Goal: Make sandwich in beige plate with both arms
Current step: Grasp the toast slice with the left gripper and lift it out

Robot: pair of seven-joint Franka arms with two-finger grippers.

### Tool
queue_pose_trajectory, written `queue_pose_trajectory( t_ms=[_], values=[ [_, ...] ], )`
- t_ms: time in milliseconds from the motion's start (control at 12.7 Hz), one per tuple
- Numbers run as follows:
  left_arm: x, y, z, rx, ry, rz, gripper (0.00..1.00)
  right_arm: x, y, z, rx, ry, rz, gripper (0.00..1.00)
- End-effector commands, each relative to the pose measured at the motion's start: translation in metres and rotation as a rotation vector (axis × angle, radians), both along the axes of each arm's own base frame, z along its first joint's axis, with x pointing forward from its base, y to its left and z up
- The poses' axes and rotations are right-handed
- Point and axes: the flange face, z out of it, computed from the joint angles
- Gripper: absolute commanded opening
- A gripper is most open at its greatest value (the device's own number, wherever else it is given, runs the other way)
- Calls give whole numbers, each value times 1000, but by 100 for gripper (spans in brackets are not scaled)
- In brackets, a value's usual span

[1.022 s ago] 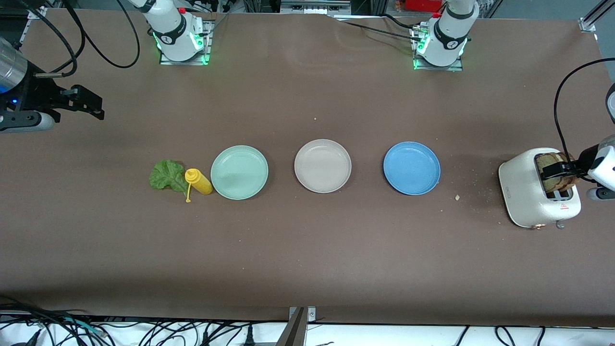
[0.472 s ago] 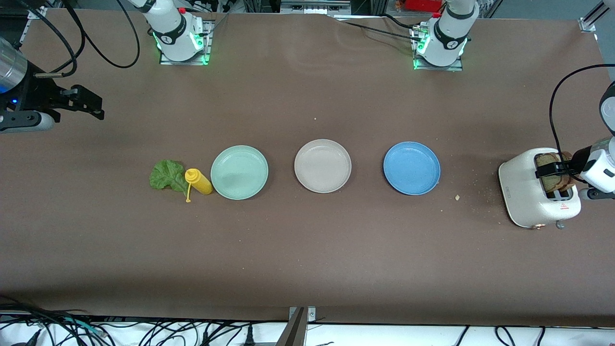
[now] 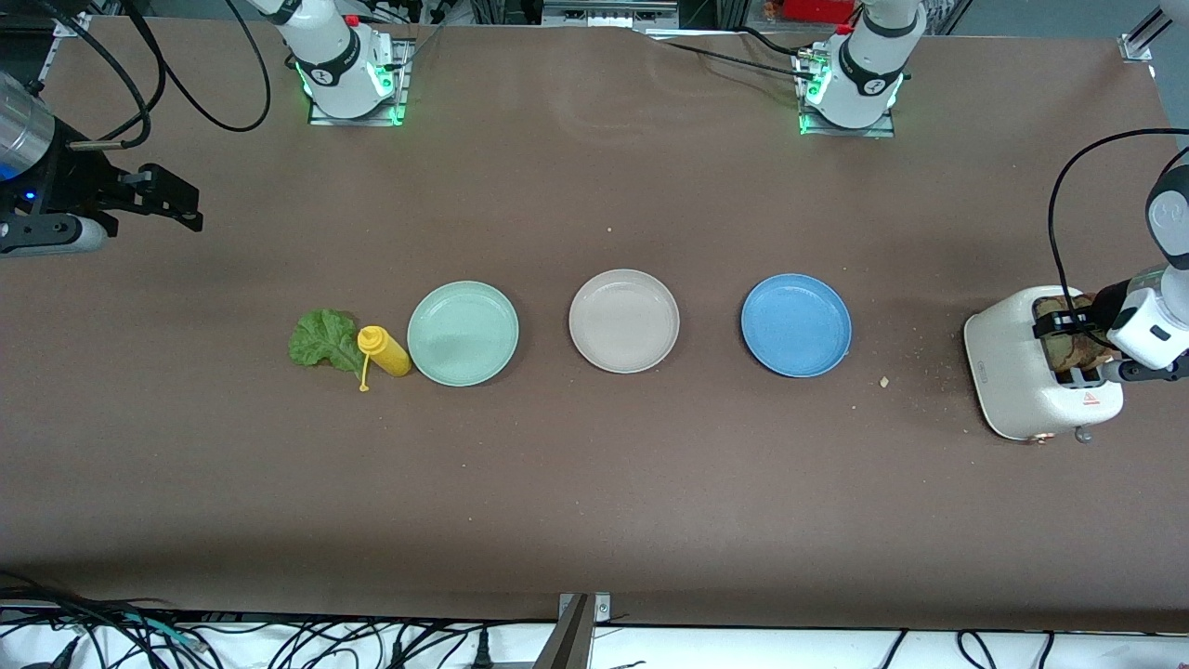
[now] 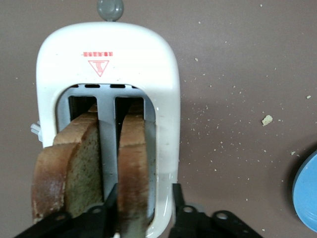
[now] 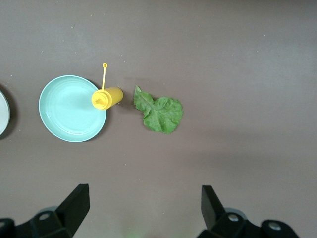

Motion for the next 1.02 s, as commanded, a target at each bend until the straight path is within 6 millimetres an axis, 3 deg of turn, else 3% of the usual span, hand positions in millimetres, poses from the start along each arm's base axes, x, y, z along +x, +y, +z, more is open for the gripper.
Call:
queue_pose_trajectory(
  t_ms=[0,236,550,786,944],
  values=[
    [-3,2,8,13,-2,-18,0,-2,1,4,10,2,-6,100],
    [-6,9,23,20,-6,-6,0,-1,0,3,10,0,-3,100],
    [-8,-4,83,36,-21,-11,0,-2,3,3,11,0,-7,100],
    [6,-47,127,20,-17,-74,0,-1,0,4,9,-1,0,100],
    [12,-99,137,-16,7,-162,0,-1,0,4,10,-1,1,100]
  ],
)
